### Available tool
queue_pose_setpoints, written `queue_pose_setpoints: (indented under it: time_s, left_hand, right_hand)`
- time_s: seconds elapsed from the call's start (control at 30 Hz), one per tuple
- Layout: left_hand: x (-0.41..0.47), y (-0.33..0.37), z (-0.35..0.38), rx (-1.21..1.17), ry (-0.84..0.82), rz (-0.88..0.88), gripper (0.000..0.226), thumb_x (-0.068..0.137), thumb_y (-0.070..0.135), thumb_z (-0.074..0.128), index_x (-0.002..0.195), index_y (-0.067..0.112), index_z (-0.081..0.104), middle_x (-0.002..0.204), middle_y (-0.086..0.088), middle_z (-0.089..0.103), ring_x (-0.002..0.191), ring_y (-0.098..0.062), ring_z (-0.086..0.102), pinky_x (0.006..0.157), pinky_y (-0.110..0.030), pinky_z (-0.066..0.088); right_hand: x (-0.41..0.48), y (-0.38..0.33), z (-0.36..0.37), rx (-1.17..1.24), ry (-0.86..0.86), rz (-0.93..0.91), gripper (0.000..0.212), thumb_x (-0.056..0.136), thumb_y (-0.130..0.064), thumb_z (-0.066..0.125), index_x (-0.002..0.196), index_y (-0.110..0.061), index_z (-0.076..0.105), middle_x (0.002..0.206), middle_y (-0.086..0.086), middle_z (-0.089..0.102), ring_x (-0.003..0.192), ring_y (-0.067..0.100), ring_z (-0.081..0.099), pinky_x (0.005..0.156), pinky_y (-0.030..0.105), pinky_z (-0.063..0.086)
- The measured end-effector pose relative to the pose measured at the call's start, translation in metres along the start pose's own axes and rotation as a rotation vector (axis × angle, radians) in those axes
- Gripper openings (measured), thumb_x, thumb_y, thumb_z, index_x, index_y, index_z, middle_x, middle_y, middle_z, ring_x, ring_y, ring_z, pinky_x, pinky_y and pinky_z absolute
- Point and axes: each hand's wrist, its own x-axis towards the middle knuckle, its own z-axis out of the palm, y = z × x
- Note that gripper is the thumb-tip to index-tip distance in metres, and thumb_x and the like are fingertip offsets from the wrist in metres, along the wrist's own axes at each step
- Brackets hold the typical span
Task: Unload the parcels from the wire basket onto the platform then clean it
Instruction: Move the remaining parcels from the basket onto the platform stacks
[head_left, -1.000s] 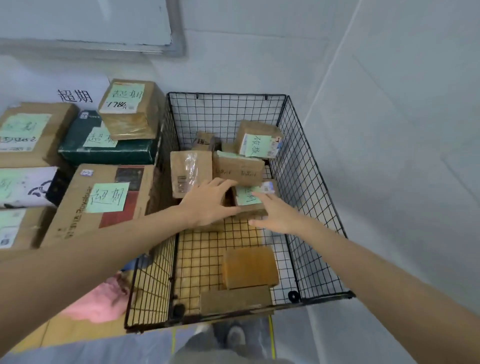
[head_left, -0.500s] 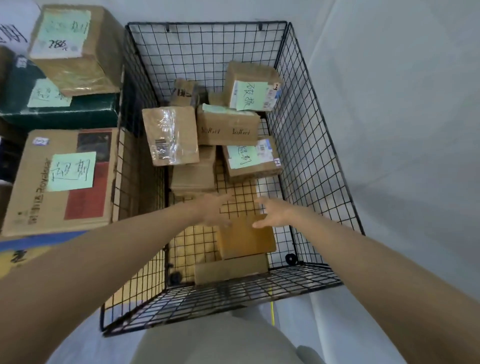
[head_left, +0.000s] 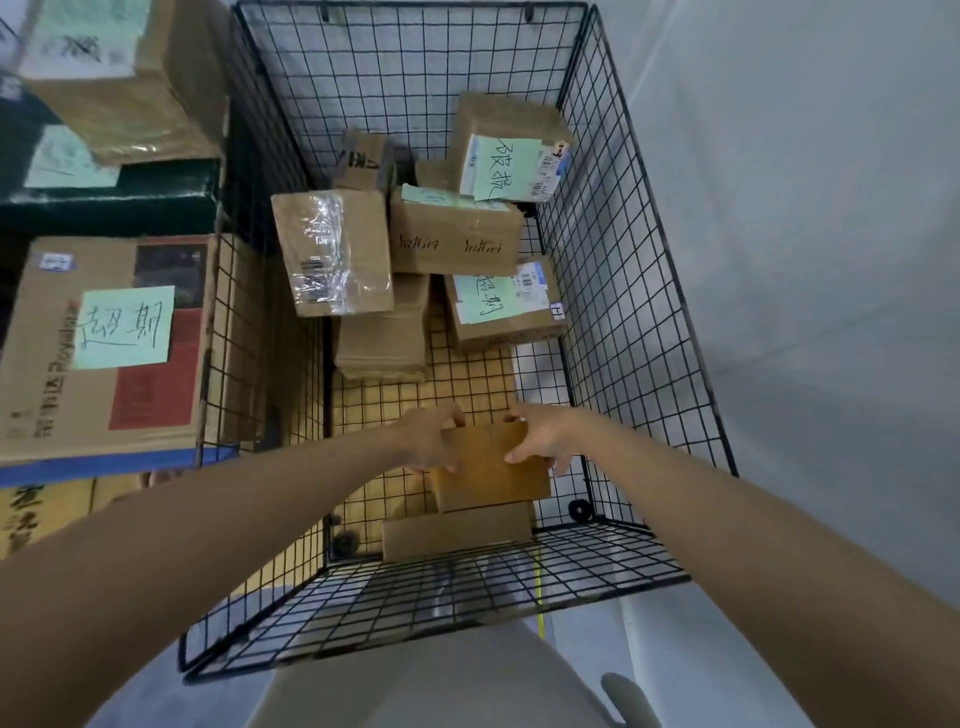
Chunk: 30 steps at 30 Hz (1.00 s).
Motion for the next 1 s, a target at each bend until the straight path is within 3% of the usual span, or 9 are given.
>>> queue_pose_setpoints:
  time_s: [0.23,0.47,0.57,0.67,0.8,0.9,1.0]
  left_hand:
    - [-0.014,0.001,-0.013,-0.221,0.037,-0.050,0.053,0.084,0.001,0.071,0.125,0.026,0.047,0.134,-0.014,0.044,0.109,-0.033,0.058,0.073,-0.032,0.060]
    - [-0.062,0.034,-0.075,-0.278,0.126,0.066,0.060,0.087,0.003,0.068,0.139,0.020,0.043,0.118,-0.003,0.046,0.107,-0.029,0.057,0.081,-0.035,0.058]
    - [-0.088,0.049,-0.106,-0.321,0.216,0.160,0.058,0.087,0.005,0.068,0.137,0.024,0.044,0.123,-0.002,0.045,0.107,-0.026,0.055,0.072,-0.030,0.057]
    - [-0.115,0.065,-0.134,-0.389,0.354,0.266,0.052,0.086,0.005,0.070,0.130,0.023,0.048,0.118,-0.001,0.048,0.095,-0.018,0.057,0.062,-0.024,0.053]
    - [-0.150,0.082,-0.165,-0.458,0.524,0.420,0.042,0.086,0.007,0.072,0.121,0.022,0.055,0.124,-0.004,0.050,0.109,-0.026,0.058,0.081,-0.038,0.057]
    - [-0.174,0.090,-0.180,-0.487,0.658,0.551,0.037,0.084,0.011,0.075,0.114,0.025,0.059,0.127,-0.002,0.051,0.107,-0.026,0.061,0.077,-0.036,0.059]
    - [-0.196,0.099,-0.186,-0.474,0.832,0.693,0.033,0.083,0.015,0.077,0.108,0.027,0.061,0.127,0.004,0.051,0.112,-0.024,0.058,0.089,-0.043,0.055]
  right_hand:
    - [-0.012,-0.019,-0.013,-0.001,0.055,-0.036,0.075,0.093,-0.012,0.067,0.155,-0.018,0.024,0.157,0.017,0.027,0.132,0.043,0.044,0.096,0.050,0.054]
    - [-0.067,-0.057,-0.057,0.065,0.127,-0.146,0.073,0.094,-0.015,0.066,0.154,-0.023,0.026,0.154,0.016,0.033,0.131,0.039,0.047,0.098,0.045,0.052]
    - [-0.099,-0.074,-0.076,0.035,0.269,-0.264,0.068,0.094,-0.022,0.065,0.152,-0.022,0.030,0.151,0.012,0.039,0.119,0.031,0.057,0.080,0.034,0.058]
    - [-0.131,-0.089,-0.095,-0.017,0.468,-0.394,0.064,0.093,-0.028,0.065,0.148,-0.018,0.033,0.146,0.010,0.045,0.115,0.029,0.059,0.080,0.035,0.058]
    - [-0.176,-0.105,-0.113,-0.038,0.647,-0.542,0.062,0.094,-0.032,0.064,0.147,-0.017,0.036,0.141,0.010,0.049,0.107,0.025,0.060,0.068,0.026,0.055]
    - [-0.202,-0.114,-0.121,-0.055,0.835,-0.658,0.058,0.094,-0.032,0.065,0.144,-0.015,0.041,0.142,0.008,0.048,0.108,0.022,0.056,0.089,0.038,0.055]
    - [-0.222,-0.123,-0.125,0.031,1.001,-0.774,0.054,0.093,-0.034,0.067,0.140,-0.018,0.046,0.140,0.006,0.050,0.122,0.024,0.053,0.099,0.039,0.049]
